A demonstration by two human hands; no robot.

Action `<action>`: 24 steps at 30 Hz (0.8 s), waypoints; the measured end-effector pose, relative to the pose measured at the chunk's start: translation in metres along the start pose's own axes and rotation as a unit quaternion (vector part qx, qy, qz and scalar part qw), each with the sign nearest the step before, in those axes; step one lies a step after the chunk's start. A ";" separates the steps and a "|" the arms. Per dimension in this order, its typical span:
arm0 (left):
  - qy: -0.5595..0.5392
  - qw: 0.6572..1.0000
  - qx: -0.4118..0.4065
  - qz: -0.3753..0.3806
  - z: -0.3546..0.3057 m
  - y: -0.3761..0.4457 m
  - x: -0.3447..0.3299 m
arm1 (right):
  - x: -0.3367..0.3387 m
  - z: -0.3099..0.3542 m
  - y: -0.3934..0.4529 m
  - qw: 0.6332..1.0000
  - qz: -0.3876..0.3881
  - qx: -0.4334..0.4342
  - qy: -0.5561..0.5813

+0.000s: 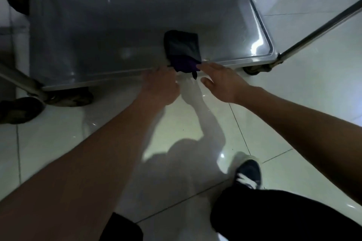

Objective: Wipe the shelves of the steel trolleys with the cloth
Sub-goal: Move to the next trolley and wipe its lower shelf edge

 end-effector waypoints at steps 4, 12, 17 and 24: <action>0.024 0.999 0.004 -0.024 0.018 0.013 0.004 | -0.003 0.003 0.054 0.999 -0.023 0.023 0.016; 0.049 0.993 0.041 -0.096 0.014 0.031 -0.003 | -0.040 0.009 0.137 0.993 -0.099 0.058 0.016; 0.024 0.992 0.045 -0.117 -0.003 0.054 -0.005 | -0.044 -0.014 0.140 0.983 -0.147 0.087 0.072; 0.023 0.989 0.043 -0.141 -0.035 0.082 -0.002 | -0.029 -0.060 0.140 0.982 -0.157 0.075 0.072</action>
Point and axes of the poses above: each hand's wrist, its own y-axis towards the middle knuckle, its own x-axis out of the back of the hand, z = x × y, the point moved 10 cm from there along y, towards the middle knuckle, and after that the axes turned 13 degrees about y, right-handed, at the moved point
